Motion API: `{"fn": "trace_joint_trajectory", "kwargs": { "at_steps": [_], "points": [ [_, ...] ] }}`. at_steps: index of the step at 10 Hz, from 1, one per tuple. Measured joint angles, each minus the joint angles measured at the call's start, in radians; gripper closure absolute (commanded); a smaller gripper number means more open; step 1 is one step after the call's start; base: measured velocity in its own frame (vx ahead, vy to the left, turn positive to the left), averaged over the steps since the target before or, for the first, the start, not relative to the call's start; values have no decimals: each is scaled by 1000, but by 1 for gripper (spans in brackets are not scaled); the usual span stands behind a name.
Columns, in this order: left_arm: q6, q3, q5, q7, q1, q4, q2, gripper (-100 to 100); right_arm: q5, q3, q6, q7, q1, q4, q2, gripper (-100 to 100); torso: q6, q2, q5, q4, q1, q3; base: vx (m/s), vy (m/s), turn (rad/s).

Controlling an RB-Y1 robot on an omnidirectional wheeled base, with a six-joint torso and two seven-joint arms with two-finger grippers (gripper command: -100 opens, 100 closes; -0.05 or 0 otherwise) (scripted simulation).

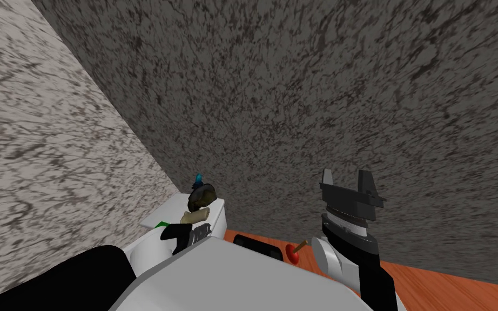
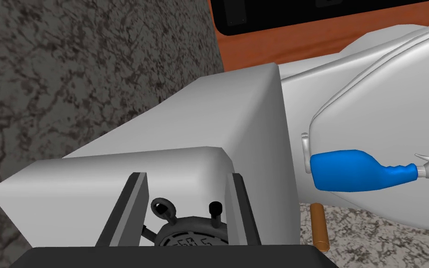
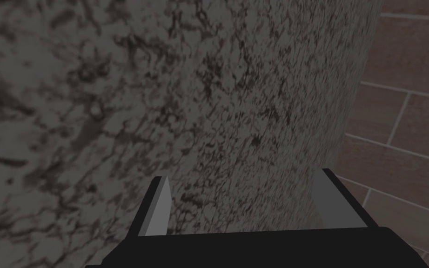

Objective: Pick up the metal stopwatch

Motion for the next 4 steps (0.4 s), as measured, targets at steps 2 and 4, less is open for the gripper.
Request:
{"fn": "trace_joint_trajectory", "kwargs": {
  "at_steps": [2,4],
  "points": [
    [18,21,14,10,15,-44,18,100,0,0,0,0,0,0,0,0,-1,-1,0,0,2,0,12,28,65],
    [29,26,14,16,24,-66,23,0,0,0,0,0,0,0,0,0,0,0,0,0,1,0,2,5,4]
  ]
}}
